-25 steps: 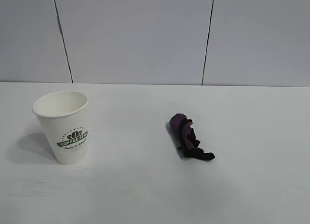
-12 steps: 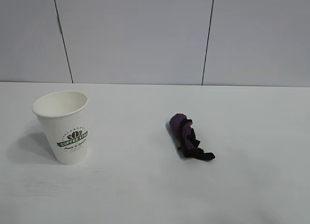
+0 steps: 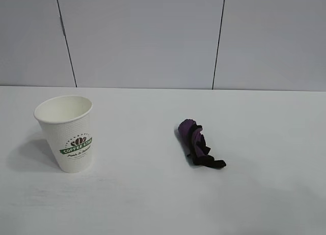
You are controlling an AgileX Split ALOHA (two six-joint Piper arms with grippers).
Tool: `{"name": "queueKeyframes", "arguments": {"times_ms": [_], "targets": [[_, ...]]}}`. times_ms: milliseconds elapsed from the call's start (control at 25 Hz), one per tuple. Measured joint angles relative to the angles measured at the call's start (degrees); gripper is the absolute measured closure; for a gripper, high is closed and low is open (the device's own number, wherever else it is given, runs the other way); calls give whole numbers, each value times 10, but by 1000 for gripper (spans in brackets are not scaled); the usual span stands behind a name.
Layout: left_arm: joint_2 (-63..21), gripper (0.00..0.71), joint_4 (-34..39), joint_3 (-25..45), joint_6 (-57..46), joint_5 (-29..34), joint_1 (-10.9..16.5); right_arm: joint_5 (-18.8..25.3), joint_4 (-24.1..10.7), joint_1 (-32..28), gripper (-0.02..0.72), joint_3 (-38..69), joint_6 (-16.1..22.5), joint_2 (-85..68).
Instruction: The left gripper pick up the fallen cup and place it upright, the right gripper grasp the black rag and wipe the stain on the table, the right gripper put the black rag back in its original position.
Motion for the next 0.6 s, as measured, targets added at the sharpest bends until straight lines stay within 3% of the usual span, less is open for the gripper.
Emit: {"name": "queueKeyframes", "arguments": {"times_ms": [240, 600], "targets": [[0, 16, 0, 0, 0, 0, 0, -15, 0, -69, 126, 37, -2, -23], [0, 16, 0, 0, 0, 0, 0, -22, 0, -71, 126, 37, -2, -23]]}}
